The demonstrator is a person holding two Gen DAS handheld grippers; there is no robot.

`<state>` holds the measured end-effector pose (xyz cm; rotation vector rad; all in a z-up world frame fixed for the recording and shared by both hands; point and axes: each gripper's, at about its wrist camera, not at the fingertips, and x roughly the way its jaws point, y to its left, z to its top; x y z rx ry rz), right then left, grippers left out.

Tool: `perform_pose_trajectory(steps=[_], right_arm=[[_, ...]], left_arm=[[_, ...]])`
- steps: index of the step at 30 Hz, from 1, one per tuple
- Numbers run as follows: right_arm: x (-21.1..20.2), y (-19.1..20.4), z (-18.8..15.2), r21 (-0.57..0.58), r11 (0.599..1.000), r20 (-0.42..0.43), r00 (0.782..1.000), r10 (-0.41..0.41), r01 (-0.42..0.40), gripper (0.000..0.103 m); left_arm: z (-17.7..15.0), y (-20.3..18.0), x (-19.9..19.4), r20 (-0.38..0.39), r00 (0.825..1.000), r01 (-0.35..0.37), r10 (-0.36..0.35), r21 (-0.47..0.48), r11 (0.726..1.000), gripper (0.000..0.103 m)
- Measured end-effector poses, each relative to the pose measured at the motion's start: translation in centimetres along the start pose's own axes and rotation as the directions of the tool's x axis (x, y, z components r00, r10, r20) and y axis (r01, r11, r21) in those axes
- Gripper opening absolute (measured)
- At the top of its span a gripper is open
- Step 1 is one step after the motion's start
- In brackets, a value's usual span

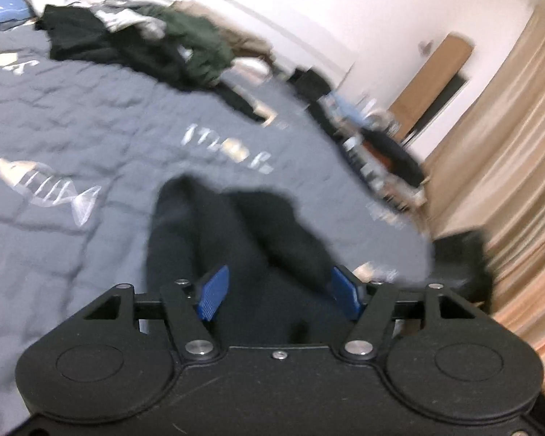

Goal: Fold clothes

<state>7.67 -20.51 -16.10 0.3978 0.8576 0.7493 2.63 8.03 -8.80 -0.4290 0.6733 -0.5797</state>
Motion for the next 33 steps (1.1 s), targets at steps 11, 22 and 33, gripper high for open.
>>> perform_pose_trajectory(steps=[11,22,33], right_arm=[[0.1,1.9,-0.7,-0.118,0.986,0.021,0.993,-0.113,0.115,0.018],[-2.5,0.3,0.8,-0.071,0.997,0.086,0.996,-0.038,0.044,0.072],[1.8,-0.5,2.4,0.014,0.999,-0.057,0.997,0.046,-0.045,0.079]], left_arm=[[0.0,-3.3,10.8,-0.100,0.979,-0.162,0.179,0.161,0.974,0.033],[-1.8,2.4,6.0,-0.115,0.990,-0.095,0.083,-0.103,0.990,0.019],[-2.0,2.6,5.8,-0.116,0.989,-0.104,0.092,-0.101,0.989,0.019]])
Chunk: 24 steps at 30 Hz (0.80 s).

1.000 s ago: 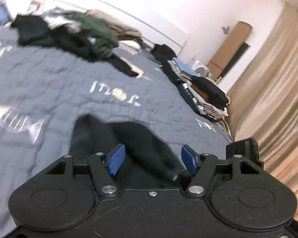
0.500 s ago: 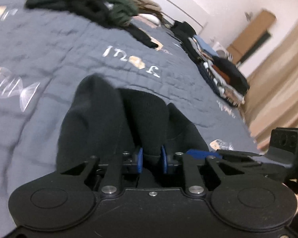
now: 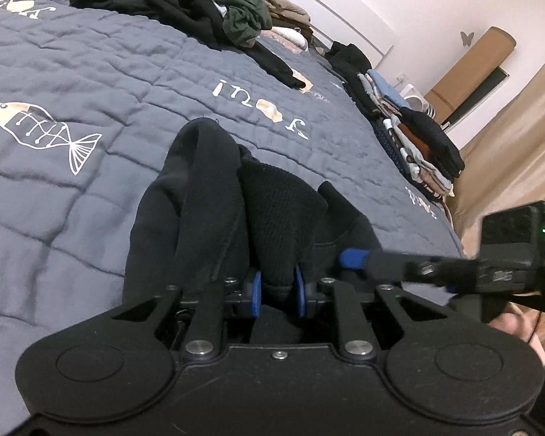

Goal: Fold clothes

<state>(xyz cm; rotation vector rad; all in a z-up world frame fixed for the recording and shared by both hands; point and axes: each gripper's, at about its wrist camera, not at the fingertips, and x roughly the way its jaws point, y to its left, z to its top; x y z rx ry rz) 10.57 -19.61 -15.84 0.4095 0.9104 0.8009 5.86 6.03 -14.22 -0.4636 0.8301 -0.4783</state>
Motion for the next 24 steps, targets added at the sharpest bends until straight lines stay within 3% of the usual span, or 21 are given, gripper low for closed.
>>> perform_pose_trajectory(steps=[3,5,7,10,13,17,19,22,24], right_arm=[[1.6,-0.5,0.2,0.010,1.000,-0.058,0.998,-0.006,0.006,0.078],[2.3,-0.7,-0.3,0.017,1.000,-0.048,0.999,-0.004,0.005,0.073],[2.6,-0.9,-0.9,0.040,0.999,-0.033,0.999,0.025,-0.024,0.031],[1.7,-0.9,-0.9,0.082,0.996,0.008,0.999,0.044,-0.045,0.016],[-0.9,0.5,-0.2,0.078,0.996,0.120,0.993,0.023,-0.032,0.012],[-5.0,2.3,0.9,0.044,0.999,0.279,0.960,-0.025,0.013,0.011],[-6.7,2.8,1.2,0.025,0.995,0.345,0.934,-0.095,0.092,0.011],[-7.0,3.1,1.1,-0.044,0.946,0.389,0.878,-0.280,0.321,0.011],[-5.6,1.7,0.6,-0.041,0.926,0.336,0.878,-0.341,0.375,0.013]], left_arm=[[0.1,0.2,0.0,-0.005,1.000,0.011,-0.012,-0.008,1.000,0.019],[0.1,0.2,0.0,-0.008,1.000,0.015,-0.015,-0.009,1.000,0.019],[0.2,0.2,0.1,-0.011,1.000,0.019,-0.019,-0.008,1.000,0.019],[0.4,0.3,0.0,-0.005,1.000,0.028,-0.028,-0.009,1.000,0.023],[0.6,0.0,-0.7,0.017,0.998,0.052,-0.052,0.000,0.999,0.029],[0.8,-0.7,-1.6,0.065,0.995,0.073,-0.073,0.000,0.997,0.043],[0.8,-1.0,-1.6,0.068,0.995,0.071,-0.071,0.009,0.997,0.046],[0.8,-1.2,-1.3,0.068,0.996,0.064,-0.065,0.014,0.998,0.047],[0.8,-1.2,-1.2,0.064,0.996,0.060,-0.061,0.013,0.998,0.047]])
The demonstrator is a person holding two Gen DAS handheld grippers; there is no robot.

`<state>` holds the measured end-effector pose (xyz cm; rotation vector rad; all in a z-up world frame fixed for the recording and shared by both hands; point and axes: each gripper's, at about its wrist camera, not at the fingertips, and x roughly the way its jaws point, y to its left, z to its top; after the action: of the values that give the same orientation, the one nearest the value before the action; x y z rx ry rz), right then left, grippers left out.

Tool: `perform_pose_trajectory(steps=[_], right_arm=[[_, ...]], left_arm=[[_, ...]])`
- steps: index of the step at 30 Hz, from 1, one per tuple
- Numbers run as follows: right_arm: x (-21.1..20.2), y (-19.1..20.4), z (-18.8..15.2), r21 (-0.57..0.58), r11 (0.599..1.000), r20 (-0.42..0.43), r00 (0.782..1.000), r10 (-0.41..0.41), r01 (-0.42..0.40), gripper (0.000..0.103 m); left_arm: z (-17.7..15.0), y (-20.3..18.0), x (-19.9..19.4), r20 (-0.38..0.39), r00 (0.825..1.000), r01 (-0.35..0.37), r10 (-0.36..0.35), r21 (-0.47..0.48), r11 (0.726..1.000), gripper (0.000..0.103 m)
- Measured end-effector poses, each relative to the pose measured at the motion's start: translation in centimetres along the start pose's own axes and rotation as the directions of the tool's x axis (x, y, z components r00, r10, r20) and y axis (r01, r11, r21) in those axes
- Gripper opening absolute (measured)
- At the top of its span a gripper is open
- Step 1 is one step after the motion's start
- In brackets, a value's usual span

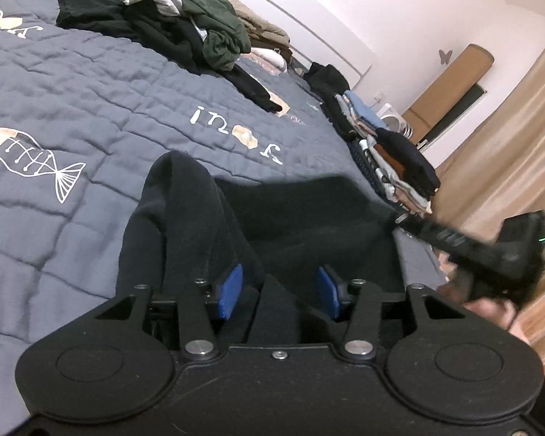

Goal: Fold clothes

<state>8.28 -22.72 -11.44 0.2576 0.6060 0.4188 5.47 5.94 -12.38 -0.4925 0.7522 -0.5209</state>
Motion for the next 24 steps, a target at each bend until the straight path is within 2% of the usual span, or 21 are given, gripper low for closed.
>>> perform_pose_trajectory(steps=[2,3,8,9,10,11,13,14,15,16,18,20,21,23,24], right_arm=[[1.3,-0.9,-1.1,-0.011,0.998,-0.043,0.998,-0.056,0.056,0.014],[1.2,-1.4,-1.2,0.006,0.998,-0.036,0.998,-0.055,0.055,0.015],[-1.4,-3.2,0.5,0.126,0.989,0.035,0.996,0.080,-0.084,0.017],[-1.7,-3.0,0.8,0.130,0.985,0.033,0.993,0.114,-0.117,0.021],[-1.8,-2.5,1.0,0.117,0.981,0.014,0.988,0.156,-0.156,0.030],[-1.6,-1.9,1.1,0.087,0.984,-0.006,0.988,0.157,-0.156,0.035],[-0.6,-1.2,0.5,0.003,0.999,0.000,0.999,0.041,-0.041,0.045],[0.2,-1.6,0.2,0.004,1.000,0.001,1.000,-0.013,0.013,0.047],[1.1,-2.3,-0.1,0.038,0.999,-0.020,0.999,-0.030,0.031,0.047],[2.0,-3.1,-0.3,0.089,0.996,-0.049,0.999,-0.013,0.017,0.047],[3.6,-4.4,-1.1,0.186,0.982,-0.110,0.992,0.060,-0.039,0.048],[4.3,-4.3,-1.9,0.212,0.976,-0.109,0.991,0.082,-0.057,0.047],[4.6,-4.2,-2.3,0.215,0.975,-0.100,0.991,0.085,-0.062,0.044],[4.1,-4.4,-2.1,0.240,0.968,-0.046,0.995,0.090,-0.076,0.021],[3.8,-4.6,-1.9,0.255,0.963,-0.013,0.996,0.091,-0.085,0.013]], left_arm=[[0.0,0.2,0.1,-0.007,1.000,-0.005,0.005,-0.001,1.000,0.047],[0.0,0.3,0.0,-0.009,1.000,-0.005,0.005,-0.004,1.000,0.047],[0.3,0.4,-0.4,-0.005,1.000,-0.005,0.005,-0.006,1.000,0.047],[0.4,0.4,-0.4,-0.004,1.000,-0.005,0.005,-0.008,1.000,0.047],[0.4,0.4,-0.4,-0.001,1.000,-0.006,0.006,-0.011,1.000,0.047],[0.4,0.4,-0.5,0.001,1.000,-0.008,0.008,-0.013,1.000,0.047],[0.5,0.4,-0.5,0.002,1.000,-0.009,0.009,-0.016,1.000,0.047],[0.5,0.4,-0.5,0.003,1.000,-0.008,0.008,-0.015,1.000,0.047],[0.5,0.4,-0.5,0.005,1.000,-0.007,0.008,-0.015,1.000,0.047],[0.5,0.4,-0.6,0.006,1.000,-0.007,0.007,-0.015,1.000,0.047],[0.5,0.4,-0.6,0.010,1.000,-0.006,0.006,-0.014,1.000,0.047],[0.6,0.4,-0.7,0.013,1.000,-0.005,0.005,-0.013,1.000,0.047],[0.6,0.4,-0.7,0.014,1.000,-0.004,0.005,-0.012,1.000,0.047],[0.6,0.4,-0.8,0.017,1.000,-0.003,0.004,-0.012,1.000,0.047],[0.7,0.4,-0.8,0.019,1.000,-0.003,0.003,-0.011,1.000,0.047]])
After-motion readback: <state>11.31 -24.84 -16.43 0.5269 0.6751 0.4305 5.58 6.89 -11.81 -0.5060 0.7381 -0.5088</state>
